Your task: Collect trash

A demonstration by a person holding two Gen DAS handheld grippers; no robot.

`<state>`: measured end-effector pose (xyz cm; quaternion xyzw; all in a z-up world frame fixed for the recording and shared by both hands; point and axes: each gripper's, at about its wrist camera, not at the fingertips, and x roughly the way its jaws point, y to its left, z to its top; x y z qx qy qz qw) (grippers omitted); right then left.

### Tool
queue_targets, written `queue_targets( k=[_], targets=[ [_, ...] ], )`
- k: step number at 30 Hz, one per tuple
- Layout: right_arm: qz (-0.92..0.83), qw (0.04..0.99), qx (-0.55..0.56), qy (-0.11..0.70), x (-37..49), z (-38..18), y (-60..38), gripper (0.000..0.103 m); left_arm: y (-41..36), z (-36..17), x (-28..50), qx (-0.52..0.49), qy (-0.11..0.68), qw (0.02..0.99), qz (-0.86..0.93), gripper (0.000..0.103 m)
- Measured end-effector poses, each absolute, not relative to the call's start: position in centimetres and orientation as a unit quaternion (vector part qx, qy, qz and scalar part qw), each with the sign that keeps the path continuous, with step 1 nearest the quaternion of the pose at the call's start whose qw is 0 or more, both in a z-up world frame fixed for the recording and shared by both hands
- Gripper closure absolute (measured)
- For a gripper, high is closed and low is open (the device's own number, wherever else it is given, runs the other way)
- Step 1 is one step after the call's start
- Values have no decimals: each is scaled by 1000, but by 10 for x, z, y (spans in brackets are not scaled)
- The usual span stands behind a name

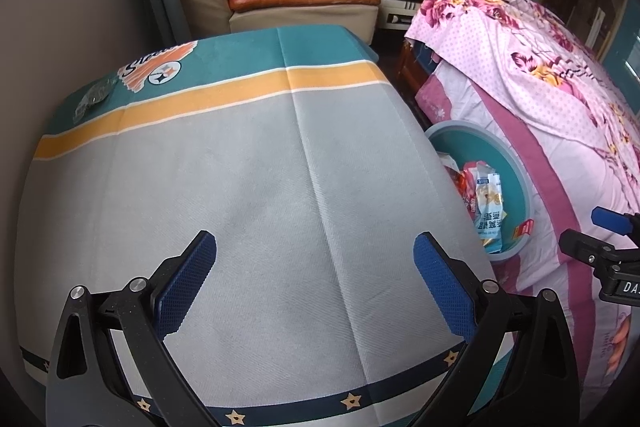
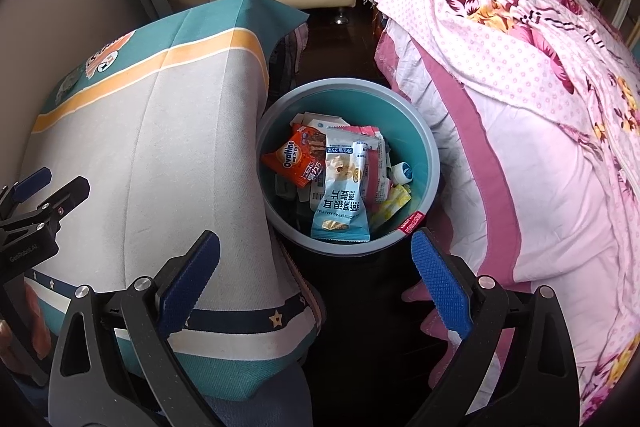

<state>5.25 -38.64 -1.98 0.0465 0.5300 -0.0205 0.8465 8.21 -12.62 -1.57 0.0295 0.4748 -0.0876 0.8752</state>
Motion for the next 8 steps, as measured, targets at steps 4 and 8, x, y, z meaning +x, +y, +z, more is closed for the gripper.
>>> queue_targets(
  k=[4,8],
  targets=[
    [-23,847,48,529,52,-18,-387,11,-124,-18,83,25,479,874,-84,4],
    [-25,848,49,527,51,-16,-387,11,-121,-20,85,21,484,871,-84,4]
  ],
)
